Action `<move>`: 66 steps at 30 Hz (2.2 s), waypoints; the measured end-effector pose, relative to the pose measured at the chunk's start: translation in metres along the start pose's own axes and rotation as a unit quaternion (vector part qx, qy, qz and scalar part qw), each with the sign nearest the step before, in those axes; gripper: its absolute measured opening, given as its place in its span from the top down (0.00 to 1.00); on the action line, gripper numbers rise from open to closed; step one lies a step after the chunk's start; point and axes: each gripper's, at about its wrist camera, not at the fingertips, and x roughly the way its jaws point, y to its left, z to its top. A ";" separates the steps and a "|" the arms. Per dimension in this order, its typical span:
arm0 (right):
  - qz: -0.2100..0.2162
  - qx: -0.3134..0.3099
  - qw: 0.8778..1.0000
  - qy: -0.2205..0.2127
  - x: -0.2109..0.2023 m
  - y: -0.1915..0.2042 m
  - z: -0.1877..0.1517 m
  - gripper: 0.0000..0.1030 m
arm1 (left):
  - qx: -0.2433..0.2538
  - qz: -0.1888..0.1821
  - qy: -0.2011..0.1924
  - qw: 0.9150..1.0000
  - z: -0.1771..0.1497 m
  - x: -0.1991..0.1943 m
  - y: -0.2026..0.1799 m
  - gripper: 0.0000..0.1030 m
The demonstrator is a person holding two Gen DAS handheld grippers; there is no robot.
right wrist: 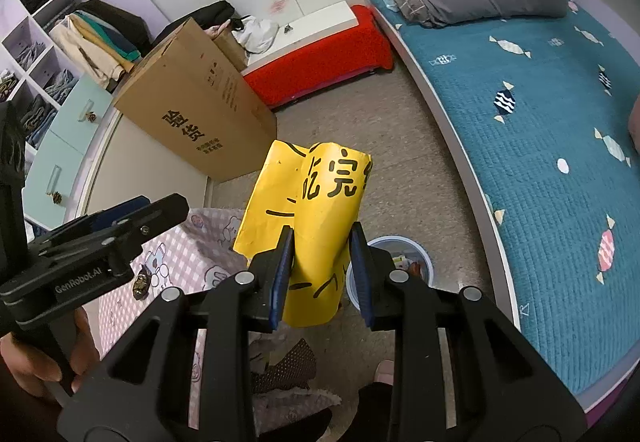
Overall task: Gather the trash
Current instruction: 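Carry items over bucket, right tool drops yellow bag while left drops newspaper, then move both open tools back over the table toward the dark wrapper, then grasp dark wrapper with left tool while right tool grasps gold-green box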
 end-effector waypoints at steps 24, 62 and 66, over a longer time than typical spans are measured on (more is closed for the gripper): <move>0.018 -0.027 0.999 0.000 0.007 0.032 -0.003 0.42 | -0.055 0.040 -0.010 0.998 -0.028 -0.030 0.043 0.29; 0.000 -0.091 0.991 0.102 0.150 0.266 -0.106 0.41 | -0.095 0.025 0.116 0.988 -0.146 0.070 0.312 0.73; -0.003 -0.081 0.993 0.081 0.147 0.280 -0.100 0.41 | -0.084 -0.016 0.108 0.990 -0.148 0.059 0.319 0.88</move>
